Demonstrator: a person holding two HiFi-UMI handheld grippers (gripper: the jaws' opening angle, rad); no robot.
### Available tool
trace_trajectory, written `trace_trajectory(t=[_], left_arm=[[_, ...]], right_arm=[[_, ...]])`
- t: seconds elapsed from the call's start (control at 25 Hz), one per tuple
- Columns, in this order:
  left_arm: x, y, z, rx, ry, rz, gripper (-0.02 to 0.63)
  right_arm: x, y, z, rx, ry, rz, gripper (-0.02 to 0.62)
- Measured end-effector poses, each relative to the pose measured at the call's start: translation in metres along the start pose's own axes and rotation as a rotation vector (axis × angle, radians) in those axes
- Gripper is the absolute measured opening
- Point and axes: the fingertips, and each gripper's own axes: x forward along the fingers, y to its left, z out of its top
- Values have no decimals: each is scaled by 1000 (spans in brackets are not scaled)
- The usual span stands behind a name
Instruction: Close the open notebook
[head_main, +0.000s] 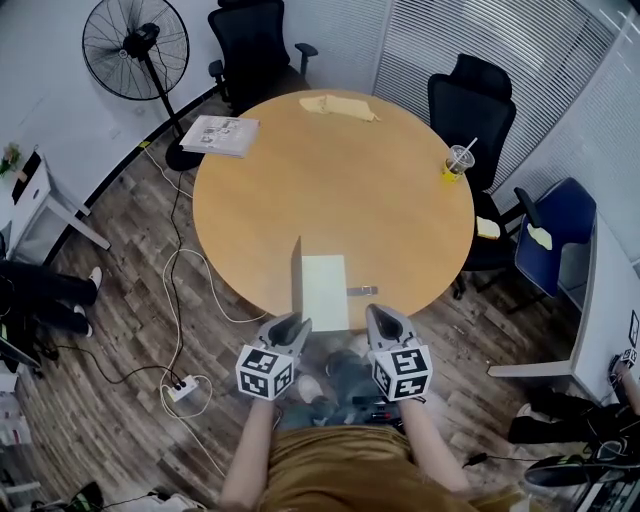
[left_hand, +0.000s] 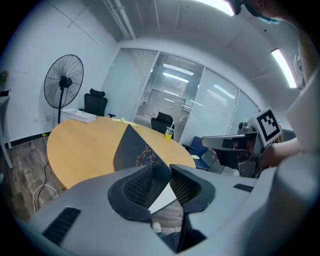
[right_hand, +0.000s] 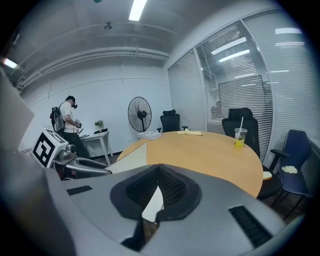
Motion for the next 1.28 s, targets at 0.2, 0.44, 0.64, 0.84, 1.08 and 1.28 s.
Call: trace_trajectory(t=[0.2, 0.44, 0.64, 0.84, 1.08, 1.28], left_arm=[[9, -9, -2, 29, 24, -36, 133], [22, -20, -6, 65, 53, -65, 146], [32, -28, -9, 88, 84, -92, 155], [41, -36, -17, 96, 115, -120, 164], [52, -41, -21, 109, 141, -142, 169], [61, -46, -30, 119, 175, -155, 167]], right_arm=[[0, -4, -4, 3, 14, -14, 12], [-2, -16, -8, 6, 26, -39, 11], [-3, -27, -8, 15, 29, -59, 12], [-3, -33, -15, 14, 49, -66, 12], [-2, -45, -20, 24, 73, -76, 12], [1, -49, -21, 27, 75, -74, 12]])
